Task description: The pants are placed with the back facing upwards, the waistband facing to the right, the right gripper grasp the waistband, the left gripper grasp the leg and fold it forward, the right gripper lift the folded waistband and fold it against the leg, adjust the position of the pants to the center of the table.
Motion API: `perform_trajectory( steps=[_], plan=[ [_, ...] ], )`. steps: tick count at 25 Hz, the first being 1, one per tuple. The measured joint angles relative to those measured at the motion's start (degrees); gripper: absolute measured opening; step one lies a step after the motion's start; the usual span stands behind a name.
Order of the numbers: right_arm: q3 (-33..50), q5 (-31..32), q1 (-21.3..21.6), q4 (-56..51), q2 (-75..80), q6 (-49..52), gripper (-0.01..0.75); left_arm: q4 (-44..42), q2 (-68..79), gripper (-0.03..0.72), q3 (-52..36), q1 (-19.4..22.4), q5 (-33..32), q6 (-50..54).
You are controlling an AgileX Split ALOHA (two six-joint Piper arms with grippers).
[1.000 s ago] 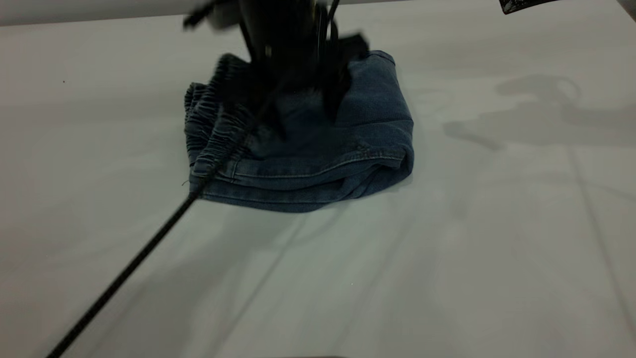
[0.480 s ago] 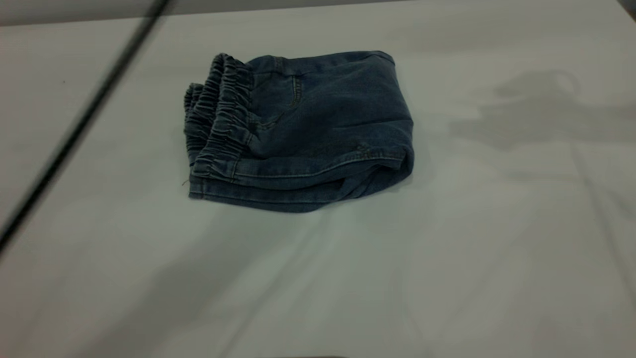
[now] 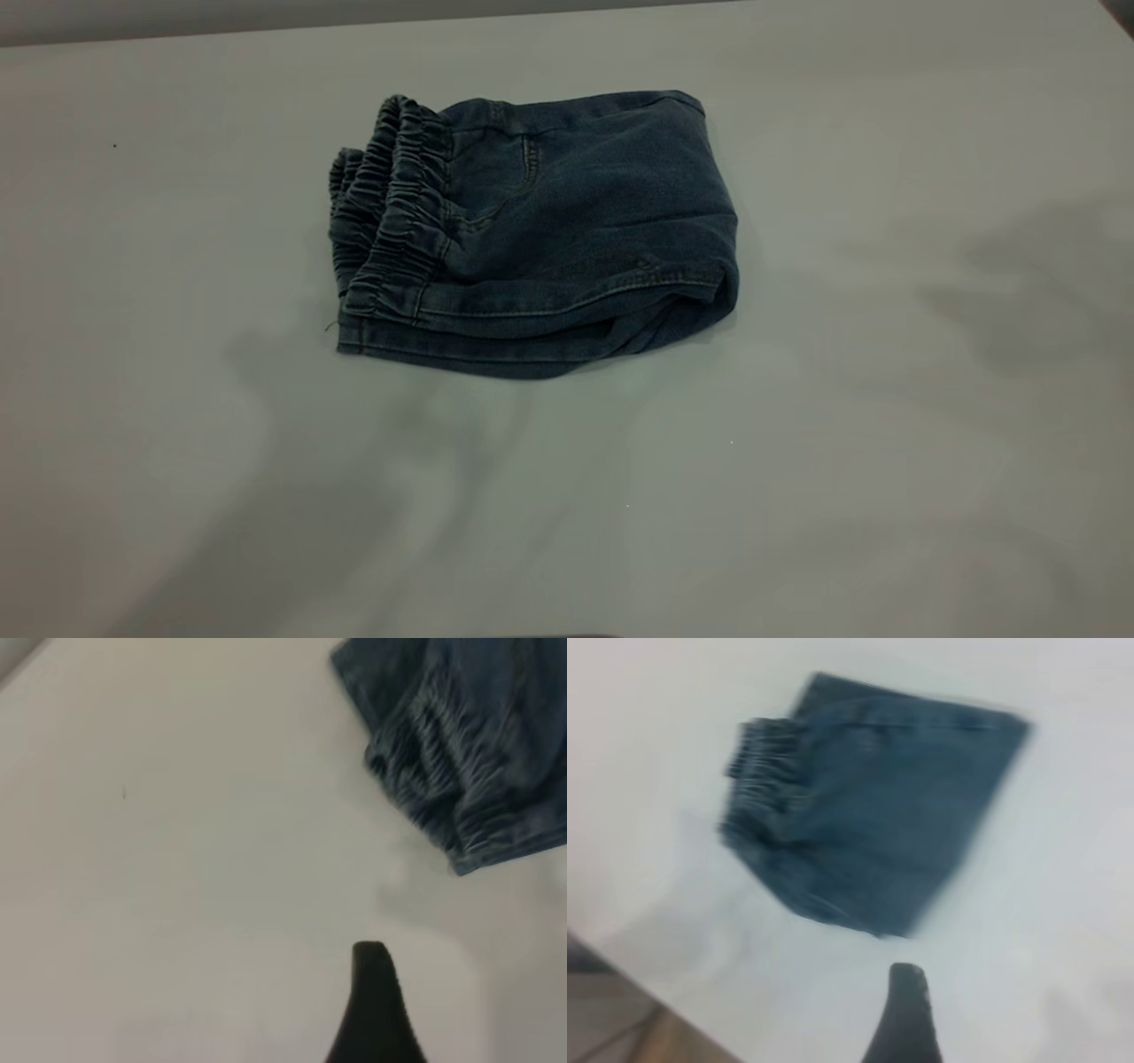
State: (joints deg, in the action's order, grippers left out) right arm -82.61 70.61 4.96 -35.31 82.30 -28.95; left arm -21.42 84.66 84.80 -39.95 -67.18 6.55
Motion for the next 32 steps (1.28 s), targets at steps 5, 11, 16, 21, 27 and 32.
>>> perform_trajectory(
  steps=[5, 11, 16, 21, 27, 32],
  plan=[
    [0.00, 0.96, 0.00, 11.85, -11.08, 9.59, 0.512, 5.78, -6.52, 0.480, -2.51, 0.00, 0.00, -5.19],
    [0.92, 1.55, 0.00, 17.07, -23.56, 15.22, 0.512, 11.91, -15.07, 0.480, -11.71, 0.00, 0.00, -8.87],
    [11.42, 1.74, 0.00, 17.63, -35.74, 15.63, 0.512, 13.61, -22.23, 0.480, -22.20, 0.00, 0.00, -8.87],
    [24.39, 2.06, 0.00, 18.28, -48.17, 15.82, 0.512, 14.05, -30.14, 0.480, -32.69, 0.00, 0.00, -7.28],
    [37.74, 2.16, 0.00, 19.74, -61.86, 16.84, 0.512, 16.16, -41.29, 0.480, -44.38, 0.00, 0.89, -5.83],
    [46.95, 2.23, 0.00, 19.97, -69.29, 17.10, 0.512, 18.45, -49.22, 0.480, -50.81, 0.00, 2.66, -5.78]
  ],
)
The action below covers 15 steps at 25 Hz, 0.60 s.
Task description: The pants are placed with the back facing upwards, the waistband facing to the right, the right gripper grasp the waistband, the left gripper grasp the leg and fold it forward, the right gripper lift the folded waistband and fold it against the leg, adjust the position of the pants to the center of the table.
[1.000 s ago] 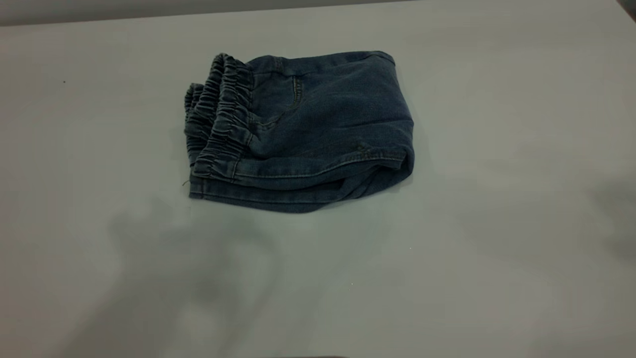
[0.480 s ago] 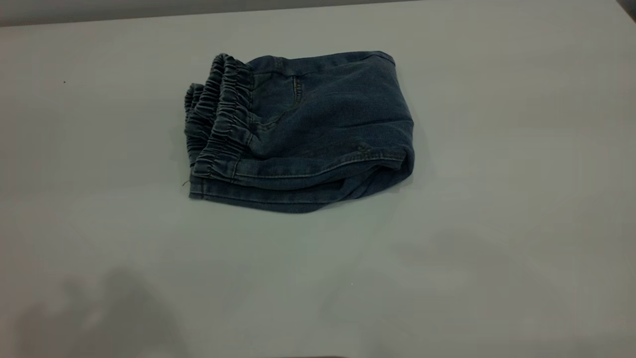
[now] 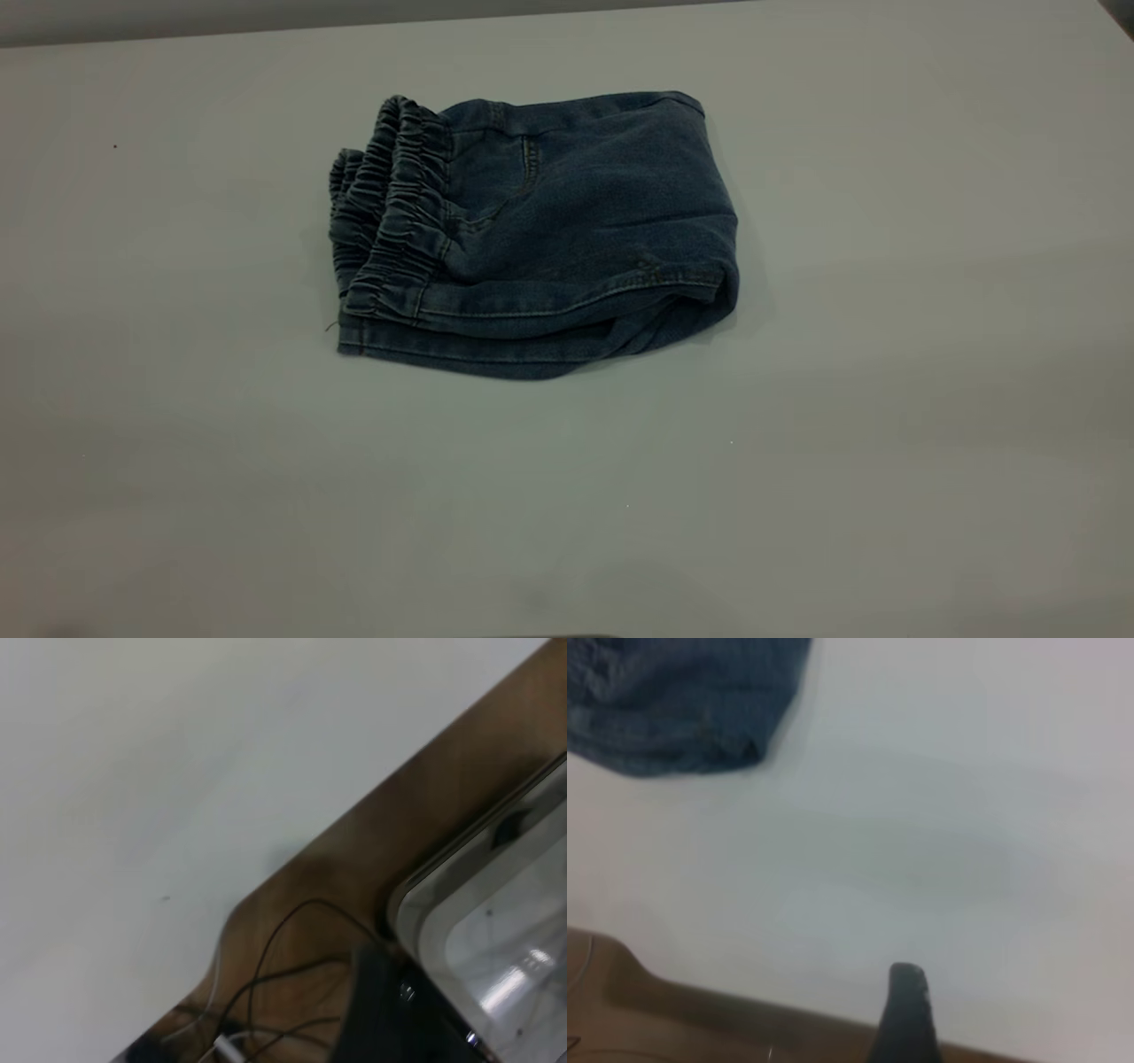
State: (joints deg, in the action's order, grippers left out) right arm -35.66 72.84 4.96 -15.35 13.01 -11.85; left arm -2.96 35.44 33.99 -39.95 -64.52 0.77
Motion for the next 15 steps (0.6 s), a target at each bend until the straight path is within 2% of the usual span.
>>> perform_trajectory(
  steps=[4, 7, 11, 15],
  plan=[
    [4.76, -2.90, 0.00, 1.14, -3.72, 2.75, 0.512, 0.26, -5.14, 0.480, -2.18, -0.04, 1.07, 0.95],
    [6.87, -4.41, -0.70, 5.68, -4.69, 9.39, 0.512, 0.26, -8.13, 0.480, -3.37, -0.04, 1.06, 2.86],
    [7.39, -6.13, -4.76, 12.51, -5.21, 15.44, 0.512, 0.30, -11.31, 0.480, -4.45, -0.04, 1.17, 4.92],
    [7.39, -6.25, -7.57, 14.37, -5.21, 16.40, 0.512, 0.99, -13.52, 0.480, -5.40, -0.04, 1.11, 5.19]
  ],
)
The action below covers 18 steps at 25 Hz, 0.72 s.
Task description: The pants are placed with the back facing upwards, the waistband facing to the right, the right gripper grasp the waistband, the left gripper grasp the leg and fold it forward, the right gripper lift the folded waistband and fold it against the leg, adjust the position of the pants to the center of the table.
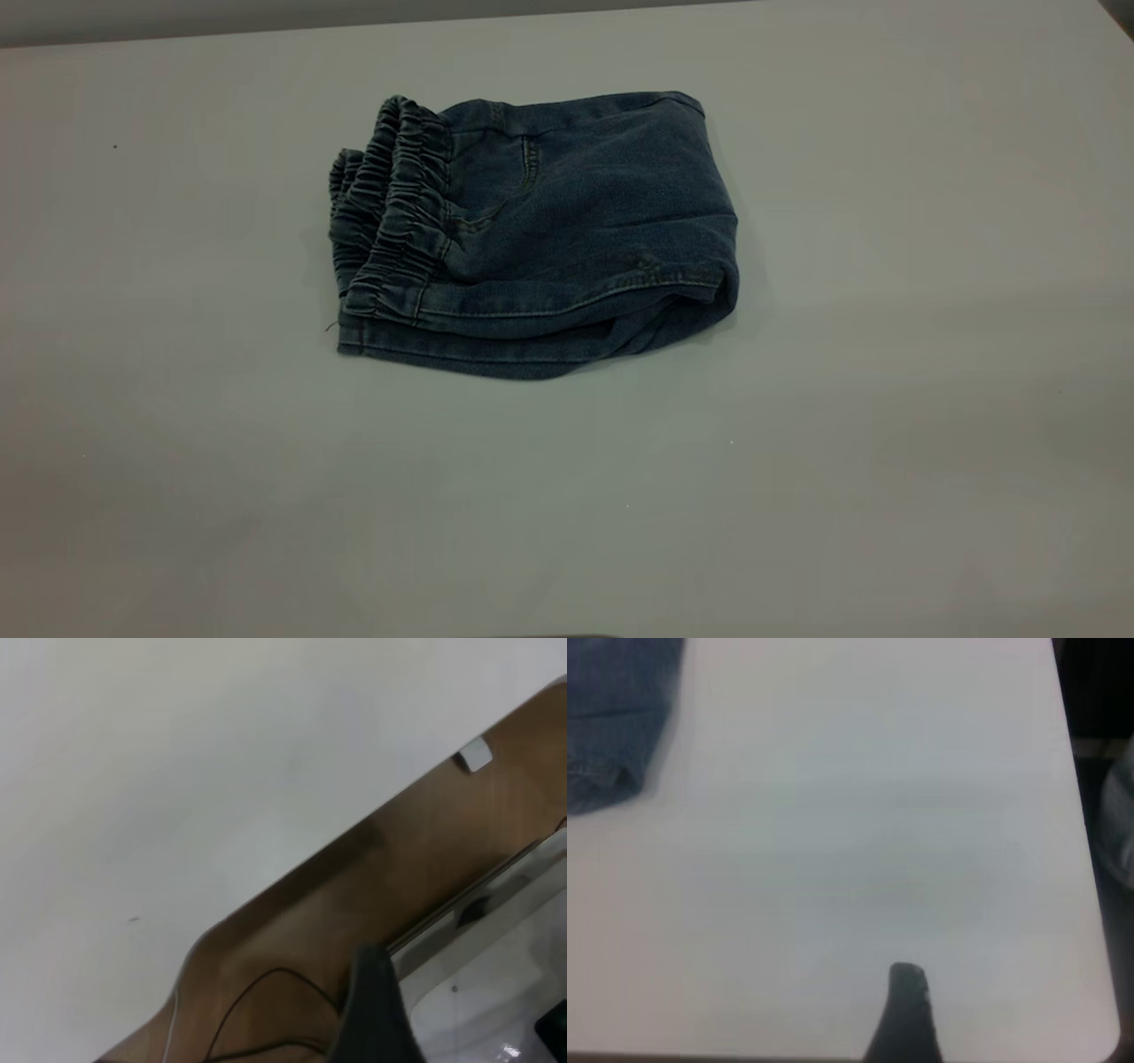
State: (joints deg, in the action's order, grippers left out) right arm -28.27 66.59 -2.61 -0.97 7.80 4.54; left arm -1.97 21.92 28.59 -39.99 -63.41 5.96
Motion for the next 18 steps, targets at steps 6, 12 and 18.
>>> perform_trajectory(
  steps=[6, 12, 18],
  plan=[
    [0.32, -2.12, -0.23, -0.06, 0.00, 0.32, 0.512, 0.76, -0.46, 0.480, -0.25, 0.00, -0.06, -0.83],
    [0.96, -1.64, -0.23, -0.73, 0.00, 0.32, 0.512, -0.01, -0.46, 0.480, -0.25, 0.00, -0.11, -2.27],
    [0.96, -1.64, -0.23, -0.97, 0.00, 0.32, 0.512, -0.13, -0.46, 0.480, -0.25, 0.00, -0.10, -2.38]
  ],
)
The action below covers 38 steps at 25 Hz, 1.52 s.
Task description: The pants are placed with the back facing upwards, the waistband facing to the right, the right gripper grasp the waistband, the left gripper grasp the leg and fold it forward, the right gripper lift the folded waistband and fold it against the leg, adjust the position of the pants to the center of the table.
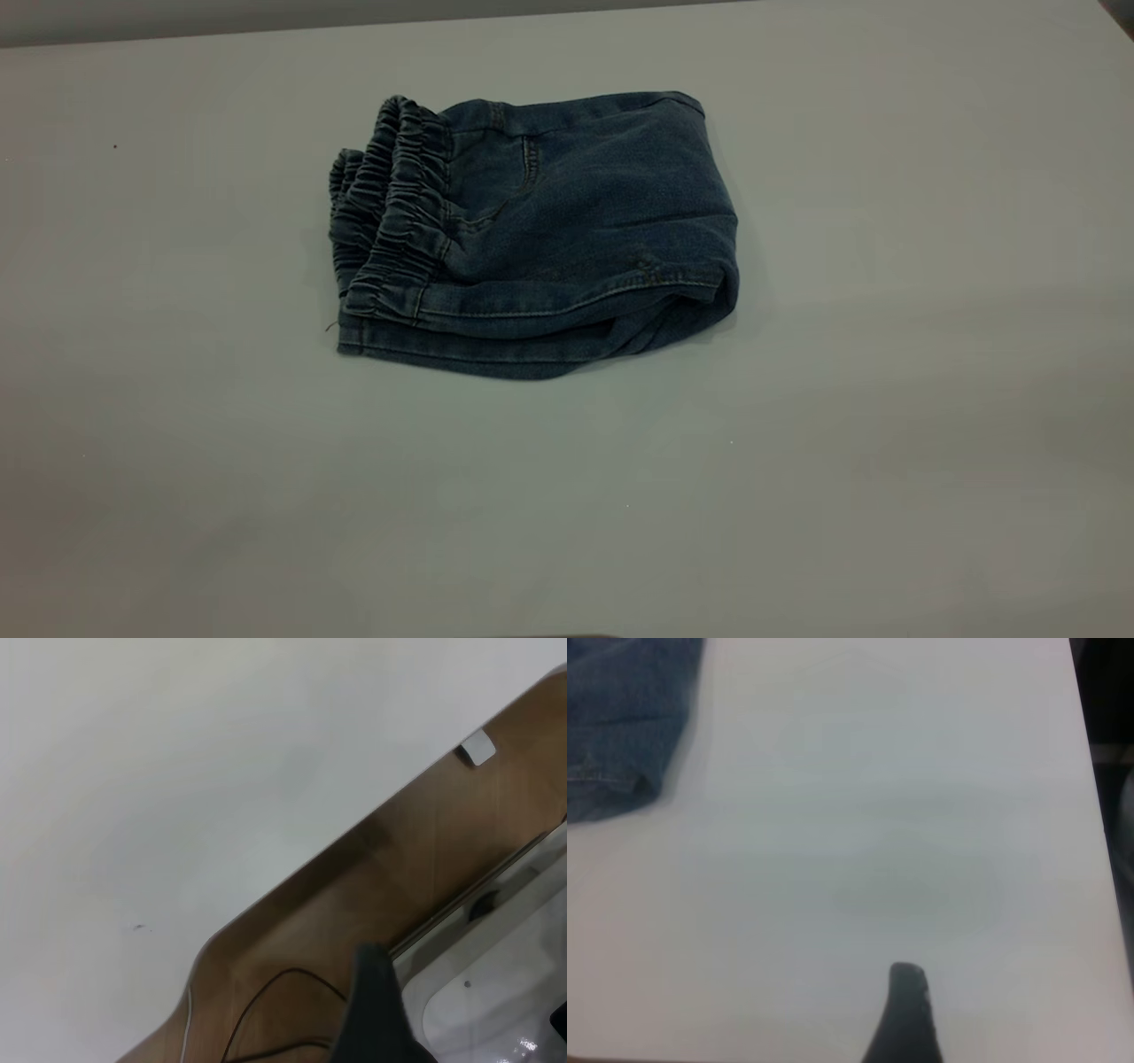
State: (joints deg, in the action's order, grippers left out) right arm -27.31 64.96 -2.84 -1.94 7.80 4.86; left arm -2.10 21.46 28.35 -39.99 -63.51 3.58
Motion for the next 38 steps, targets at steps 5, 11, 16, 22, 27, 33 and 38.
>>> perform_trajectory(
  steps=[5, 11, 16, 22, 27, 33, 38],
  plan=[
    [0.00, 0.00, 0.00, -0.04, 0.00, 0.00, 0.512, 0.00, 0.00, 0.480, 0.00, 0.58, 0.00, 0.00],
    [0.00, 0.00, 0.63, -0.21, -0.92, 0.00, 0.512, 0.00, -0.04, 0.480, 0.00, 15.19, -0.02, 0.00],
    [0.00, 0.31, 1.30, -0.34, -7.70, 0.00, 0.512, -0.05, -1.76, 0.480, -0.05, 28.06, -0.06, 0.00],
    [0.00, 0.66, 1.30, -0.57, -8.42, 0.00, 0.512, -0.05, -10.08, 0.480, -0.05, 36.42, -0.32, 0.00],
    [0.00, 0.66, 1.30, -0.57, -8.42, 0.00, 0.512, -0.05, -19.15, 0.480, -0.05, 39.70, -0.71, 0.00],
    [0.00, 0.66, 1.30, -0.64, -8.42, 0.00, 0.512, -0.05, -22.48, 0.480, -0.05, 39.92, -1.20, 0.00],
    [0.00, 0.66, 1.30, -0.64, -8.42, 0.00, 0.512, -0.05, -22.48, 0.480, -0.05, 39.92, -1.24, 0.00]
  ],
)
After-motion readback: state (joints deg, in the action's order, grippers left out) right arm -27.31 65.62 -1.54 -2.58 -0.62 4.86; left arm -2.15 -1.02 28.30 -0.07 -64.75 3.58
